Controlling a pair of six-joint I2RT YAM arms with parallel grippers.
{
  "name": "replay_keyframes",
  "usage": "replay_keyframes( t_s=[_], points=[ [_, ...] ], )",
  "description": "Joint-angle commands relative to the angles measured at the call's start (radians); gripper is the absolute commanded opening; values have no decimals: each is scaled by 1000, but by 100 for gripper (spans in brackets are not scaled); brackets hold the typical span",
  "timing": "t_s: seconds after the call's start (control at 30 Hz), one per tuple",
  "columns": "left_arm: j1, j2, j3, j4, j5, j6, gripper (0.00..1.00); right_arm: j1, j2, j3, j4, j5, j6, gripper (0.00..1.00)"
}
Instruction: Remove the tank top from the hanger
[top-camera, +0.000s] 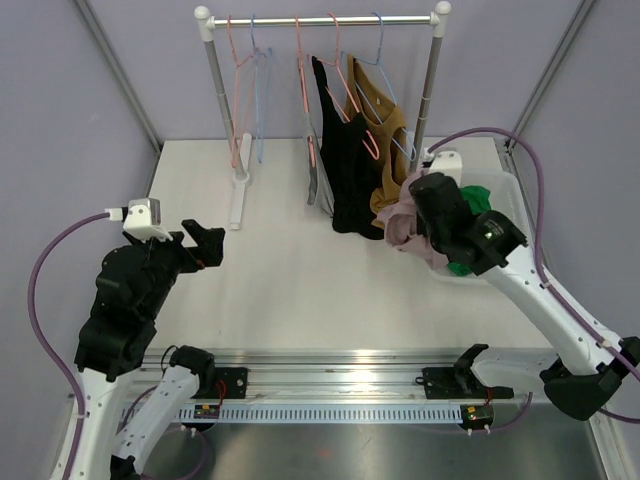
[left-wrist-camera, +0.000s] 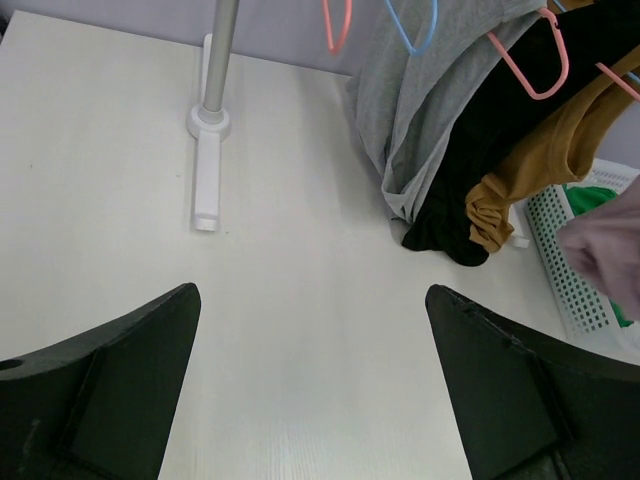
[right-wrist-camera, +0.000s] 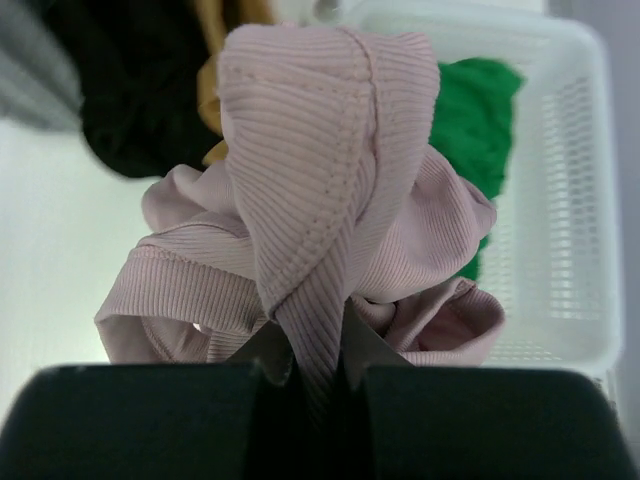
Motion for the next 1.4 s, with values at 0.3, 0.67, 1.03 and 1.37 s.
replay_keyframes(
  t_s=[0.3,0.67,1.03,1.37],
  points=[
    [-4,6,34,7,-13,45,99,-514,114,118,127,-133,-182,1],
    [-3,162,273,-59,95,14,99,-596,257,144,133,-162,-150,100],
    [-230,594,679,-65,-92,-14,99,-596,-114,-120,381,-699,4,100],
    [-253,1053,1121,-46,-177,45,99,-596,-312,-278,398,-975,90,95]
  ],
)
